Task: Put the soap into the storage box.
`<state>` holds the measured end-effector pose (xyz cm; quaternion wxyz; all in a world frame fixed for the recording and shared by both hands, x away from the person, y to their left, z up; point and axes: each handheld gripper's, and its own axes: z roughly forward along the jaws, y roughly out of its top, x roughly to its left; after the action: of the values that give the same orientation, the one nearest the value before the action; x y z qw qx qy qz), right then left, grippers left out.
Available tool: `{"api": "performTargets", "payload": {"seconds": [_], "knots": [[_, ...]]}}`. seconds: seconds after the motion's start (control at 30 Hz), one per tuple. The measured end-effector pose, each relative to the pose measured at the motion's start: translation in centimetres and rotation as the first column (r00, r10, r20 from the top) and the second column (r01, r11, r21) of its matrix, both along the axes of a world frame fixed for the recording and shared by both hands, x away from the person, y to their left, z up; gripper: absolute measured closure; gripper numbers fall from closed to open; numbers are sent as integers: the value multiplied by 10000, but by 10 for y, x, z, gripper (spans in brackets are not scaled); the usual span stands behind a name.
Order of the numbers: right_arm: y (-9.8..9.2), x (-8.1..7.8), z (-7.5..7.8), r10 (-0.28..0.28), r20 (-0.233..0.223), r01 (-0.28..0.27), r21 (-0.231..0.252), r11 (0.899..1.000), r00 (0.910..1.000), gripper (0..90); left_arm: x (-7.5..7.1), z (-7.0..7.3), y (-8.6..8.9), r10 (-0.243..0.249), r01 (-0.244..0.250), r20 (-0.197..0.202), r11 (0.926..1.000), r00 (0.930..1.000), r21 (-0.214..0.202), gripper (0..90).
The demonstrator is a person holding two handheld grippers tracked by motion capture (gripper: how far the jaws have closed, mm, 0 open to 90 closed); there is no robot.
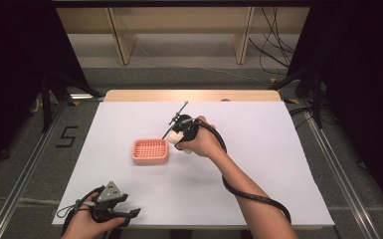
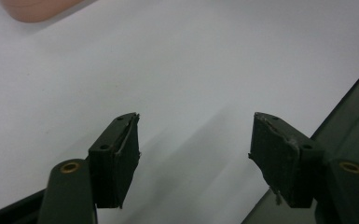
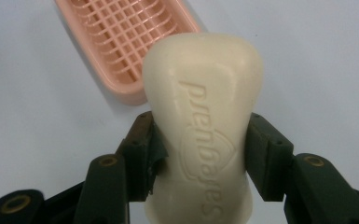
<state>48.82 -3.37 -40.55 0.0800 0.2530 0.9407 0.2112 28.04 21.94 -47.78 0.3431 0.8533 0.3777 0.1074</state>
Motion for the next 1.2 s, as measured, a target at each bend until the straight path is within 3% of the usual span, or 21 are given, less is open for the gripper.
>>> {"api": "performTargets", "payload": {"seconds": [0.53, 0.87, 1.2], "knots": [[9, -1, -2, -9, 252, -6, 603, 9982, 9997, 505, 0, 0, 0, -9, 9, -7, 10000, 10000, -15, 323], [13, -2, 0, -144, 332, 118, 770, 9970, 9993, 505, 0, 0, 0, 29, -30, 44, 9999, 10000, 99, 323], [20, -1, 0, 74, 505, -119, 896, 9959, 9987, 505, 0, 1, 0, -67, 67, -52, 10000, 10000, -18, 323]]}}
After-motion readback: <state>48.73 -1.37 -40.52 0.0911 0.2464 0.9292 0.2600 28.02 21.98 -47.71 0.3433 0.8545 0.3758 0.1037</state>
